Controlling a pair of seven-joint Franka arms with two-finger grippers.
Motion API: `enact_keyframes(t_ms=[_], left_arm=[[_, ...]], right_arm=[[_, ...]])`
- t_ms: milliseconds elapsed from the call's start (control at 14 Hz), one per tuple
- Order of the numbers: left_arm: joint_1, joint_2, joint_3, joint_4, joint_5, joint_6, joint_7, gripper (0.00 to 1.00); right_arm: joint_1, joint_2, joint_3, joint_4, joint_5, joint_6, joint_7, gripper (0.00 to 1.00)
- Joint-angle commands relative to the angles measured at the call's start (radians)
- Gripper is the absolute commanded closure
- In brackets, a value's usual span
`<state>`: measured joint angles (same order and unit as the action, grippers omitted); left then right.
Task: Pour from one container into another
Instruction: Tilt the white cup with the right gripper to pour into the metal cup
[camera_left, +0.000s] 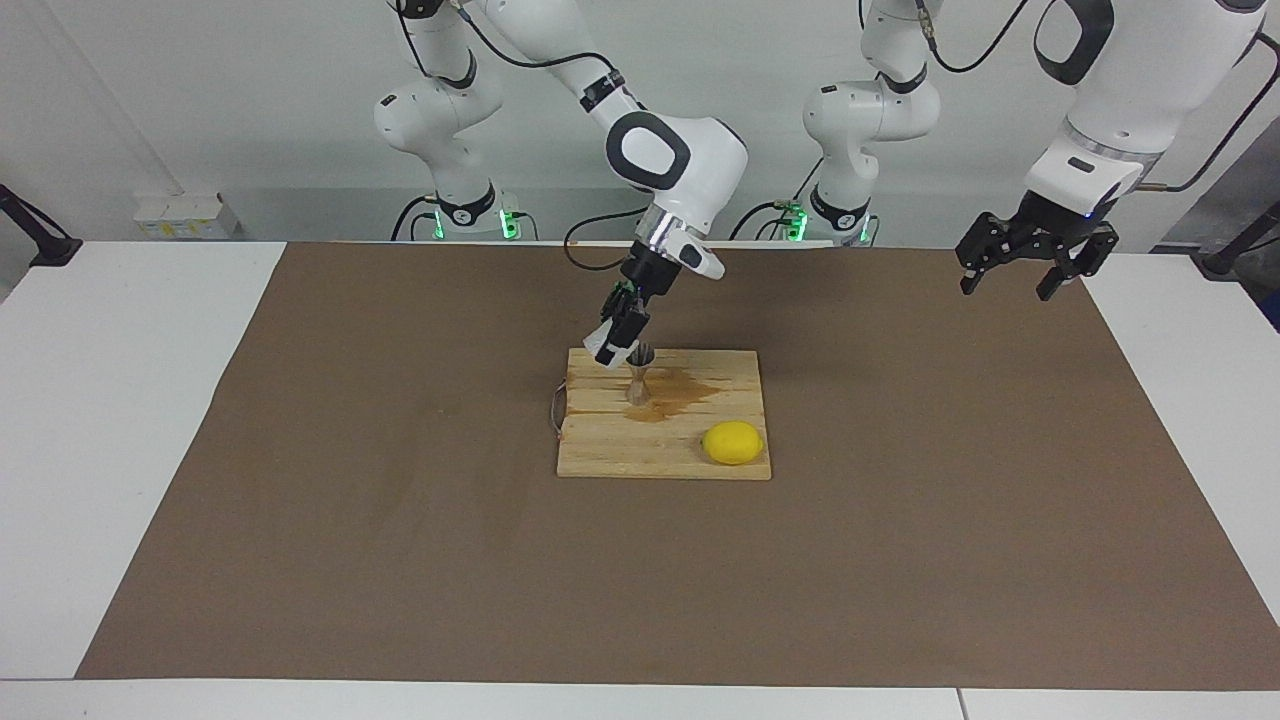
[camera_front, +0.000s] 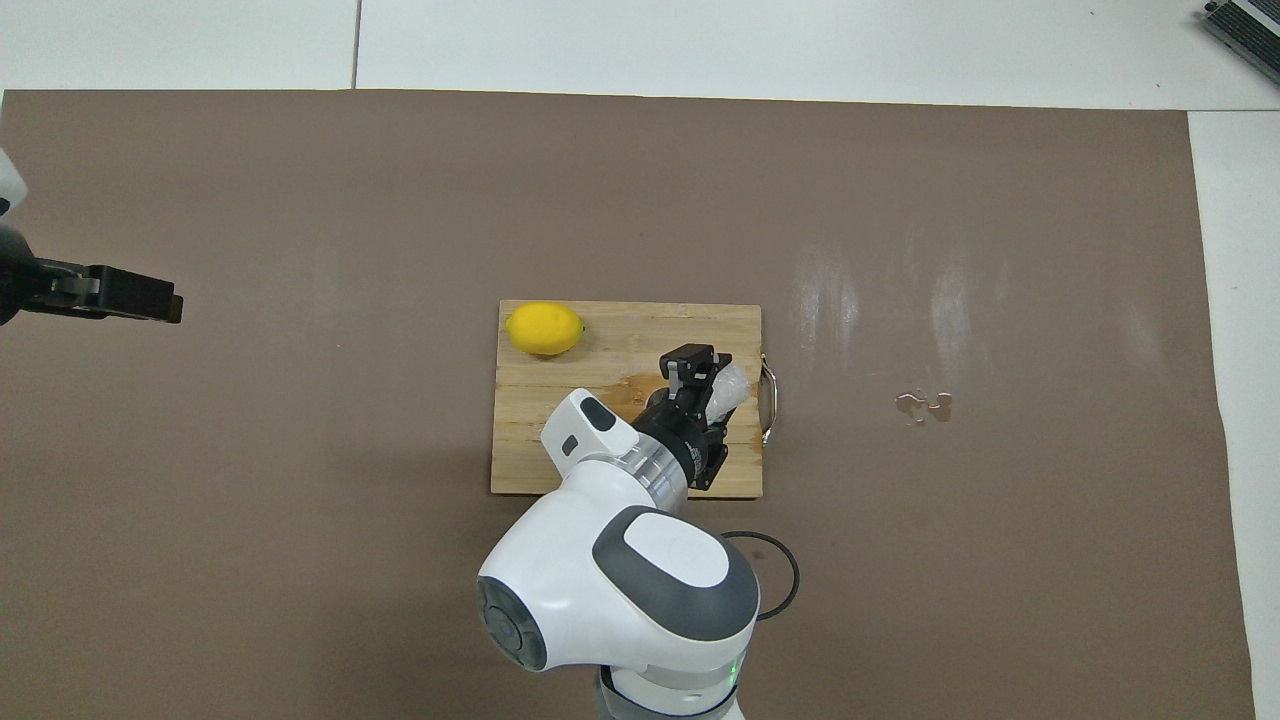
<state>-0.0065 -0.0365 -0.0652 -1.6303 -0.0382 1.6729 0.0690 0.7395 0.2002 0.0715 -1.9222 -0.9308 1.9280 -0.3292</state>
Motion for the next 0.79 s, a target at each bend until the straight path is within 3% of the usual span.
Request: enact_keyframes(t_ms=[0,716], left_arm=[[0.007,-0.013,-0.002,-0.025,-0.012,0.021,0.003,0.00],[0.007,-0.011,-0.002,-0.025,-0.014,0.024,0.002,0.00]], right_arm=[[0.003,-0.030,0.002,-0.041,-0.039,0.008,0.033,0.68],[0.026,-0.027,0.002,-0.054,-0.111,-0.009,0.067,0.69]])
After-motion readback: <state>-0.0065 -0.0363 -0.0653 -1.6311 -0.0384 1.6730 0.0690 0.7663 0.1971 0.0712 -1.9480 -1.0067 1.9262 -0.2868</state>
